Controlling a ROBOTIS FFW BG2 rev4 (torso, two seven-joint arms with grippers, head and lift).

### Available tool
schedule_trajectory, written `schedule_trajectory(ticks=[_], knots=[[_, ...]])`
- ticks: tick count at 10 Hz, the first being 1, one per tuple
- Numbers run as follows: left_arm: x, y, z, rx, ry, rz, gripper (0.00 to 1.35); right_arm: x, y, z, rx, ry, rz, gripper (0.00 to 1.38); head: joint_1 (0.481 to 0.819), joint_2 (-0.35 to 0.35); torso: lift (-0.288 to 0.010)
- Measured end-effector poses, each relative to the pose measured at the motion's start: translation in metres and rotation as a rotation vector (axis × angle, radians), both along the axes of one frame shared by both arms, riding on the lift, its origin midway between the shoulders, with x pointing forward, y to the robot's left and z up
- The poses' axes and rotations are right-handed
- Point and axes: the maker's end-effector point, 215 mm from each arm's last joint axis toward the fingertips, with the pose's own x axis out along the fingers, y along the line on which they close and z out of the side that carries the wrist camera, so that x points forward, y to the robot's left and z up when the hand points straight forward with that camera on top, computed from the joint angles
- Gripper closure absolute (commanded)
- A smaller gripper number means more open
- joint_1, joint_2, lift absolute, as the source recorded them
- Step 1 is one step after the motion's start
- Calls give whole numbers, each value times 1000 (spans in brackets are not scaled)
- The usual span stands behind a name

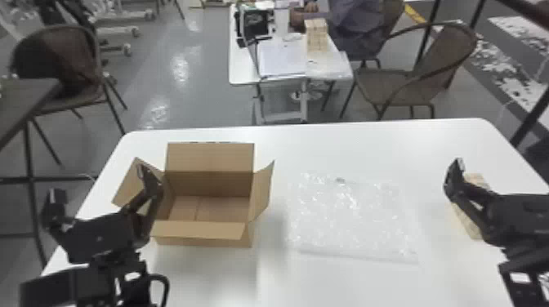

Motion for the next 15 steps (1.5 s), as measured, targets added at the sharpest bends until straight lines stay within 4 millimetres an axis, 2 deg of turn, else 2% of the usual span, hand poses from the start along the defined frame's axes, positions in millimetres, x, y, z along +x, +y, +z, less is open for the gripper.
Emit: schedule_trajectory(ticks=[15], knots=[[0, 0, 0, 0, 0, 0, -2, 0, 0, 0, 0, 0, 0, -2, 678, 86, -100]])
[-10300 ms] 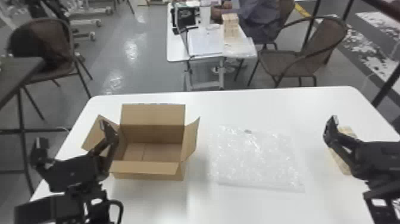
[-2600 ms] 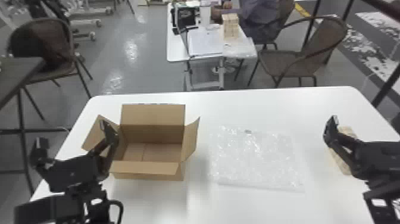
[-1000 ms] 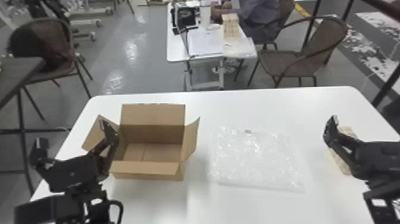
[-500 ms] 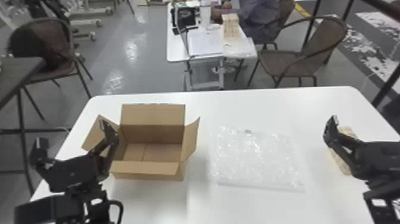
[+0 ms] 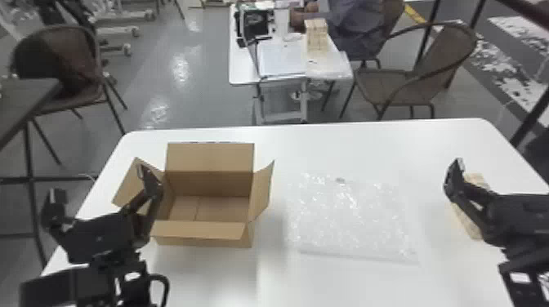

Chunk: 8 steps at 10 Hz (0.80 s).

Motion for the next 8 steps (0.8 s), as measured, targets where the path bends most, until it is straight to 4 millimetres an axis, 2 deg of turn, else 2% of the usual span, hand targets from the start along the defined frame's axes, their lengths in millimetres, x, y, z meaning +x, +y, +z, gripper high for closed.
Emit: schedule_trajectory(ticks=[8], knots=[[0, 0, 0, 0, 0, 0, -2, 0, 0, 0, 0, 0, 0, -2, 678, 86, -100]])
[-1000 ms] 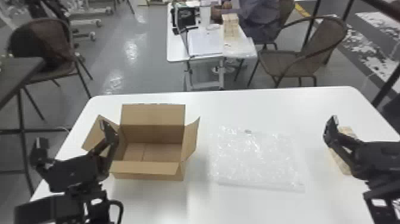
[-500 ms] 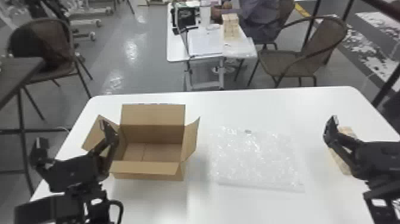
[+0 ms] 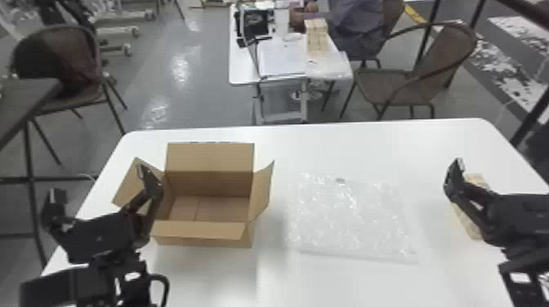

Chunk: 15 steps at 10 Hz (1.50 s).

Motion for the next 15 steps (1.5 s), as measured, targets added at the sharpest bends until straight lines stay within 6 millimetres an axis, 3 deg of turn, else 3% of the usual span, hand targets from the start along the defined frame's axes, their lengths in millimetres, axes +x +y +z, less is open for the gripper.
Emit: schedule_trajectory(ticks=[15], knots=[[0, 0, 0, 0, 0, 0, -2, 0, 0, 0, 0, 0, 0, -2, 678, 86, -100]])
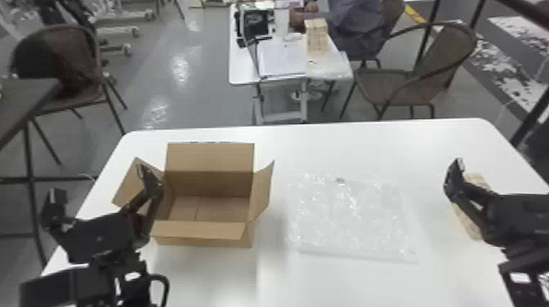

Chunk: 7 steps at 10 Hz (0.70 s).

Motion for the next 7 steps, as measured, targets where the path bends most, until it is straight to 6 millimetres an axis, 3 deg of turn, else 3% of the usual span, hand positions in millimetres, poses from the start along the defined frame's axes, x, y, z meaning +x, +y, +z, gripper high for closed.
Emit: schedule_trajectory(ticks=[7], knots=[[0, 0, 0, 0, 0, 0, -2, 0, 0, 0, 0, 0, 0, -2, 678, 86, -100]])
